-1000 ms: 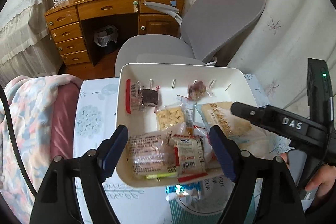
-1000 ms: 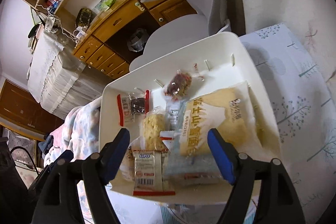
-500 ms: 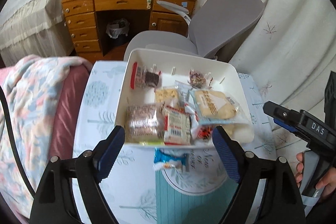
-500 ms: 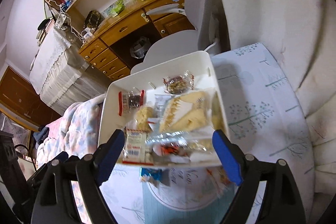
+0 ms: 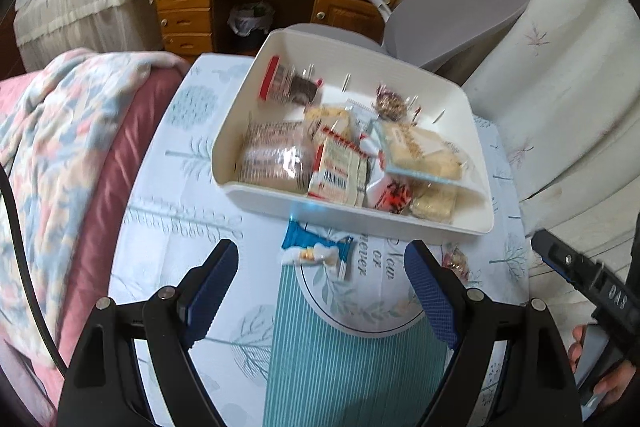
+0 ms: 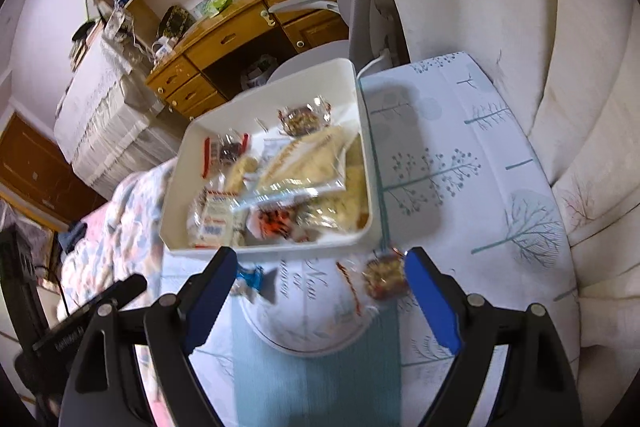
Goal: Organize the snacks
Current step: 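Withdraw both tools from the basket toward the remaining snacks, then grasp the blue-and-white wrapped snack with the left tool while the right tool grasps the clear nut-snack bag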
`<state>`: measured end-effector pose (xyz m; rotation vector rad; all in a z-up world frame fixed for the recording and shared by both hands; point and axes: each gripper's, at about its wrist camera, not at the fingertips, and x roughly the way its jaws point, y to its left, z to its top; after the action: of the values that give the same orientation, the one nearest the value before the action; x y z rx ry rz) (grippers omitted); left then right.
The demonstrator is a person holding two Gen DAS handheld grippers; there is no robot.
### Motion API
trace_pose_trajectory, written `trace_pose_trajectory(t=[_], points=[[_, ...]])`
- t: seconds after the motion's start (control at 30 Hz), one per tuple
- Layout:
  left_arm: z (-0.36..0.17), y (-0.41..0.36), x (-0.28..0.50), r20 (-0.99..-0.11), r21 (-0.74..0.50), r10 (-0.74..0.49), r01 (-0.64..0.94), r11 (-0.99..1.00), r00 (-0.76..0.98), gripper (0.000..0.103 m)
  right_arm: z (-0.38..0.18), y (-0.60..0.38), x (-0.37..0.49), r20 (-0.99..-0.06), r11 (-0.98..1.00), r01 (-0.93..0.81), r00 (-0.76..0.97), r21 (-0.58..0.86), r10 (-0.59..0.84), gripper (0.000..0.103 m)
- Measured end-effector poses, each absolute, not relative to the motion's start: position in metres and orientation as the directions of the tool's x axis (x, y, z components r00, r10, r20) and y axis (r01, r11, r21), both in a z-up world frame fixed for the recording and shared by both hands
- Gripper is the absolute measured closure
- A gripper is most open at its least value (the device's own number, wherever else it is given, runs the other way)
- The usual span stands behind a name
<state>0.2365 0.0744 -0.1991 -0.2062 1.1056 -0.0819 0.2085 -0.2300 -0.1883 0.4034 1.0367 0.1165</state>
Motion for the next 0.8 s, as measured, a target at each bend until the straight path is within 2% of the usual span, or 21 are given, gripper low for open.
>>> trace_pose_trajectory(t=[0.47,0.8], points=[[-0.263,0.053,0.246,-0.933,-0.151,-0.101,-0.12,0.981,0.345,0.019,-0.241,-0.206,0.186,-0.841,0.986,-0.139,0.52,0.09,0.15,0.016],[-0.304,0.05,0.27,-0.954,-0.099,-0.051,-0.151,0.984,0.295,0.019,-0.284,-0.194,0.187,-0.866,0.977,-0.214,0.487,0.002,0.109,0.016]])
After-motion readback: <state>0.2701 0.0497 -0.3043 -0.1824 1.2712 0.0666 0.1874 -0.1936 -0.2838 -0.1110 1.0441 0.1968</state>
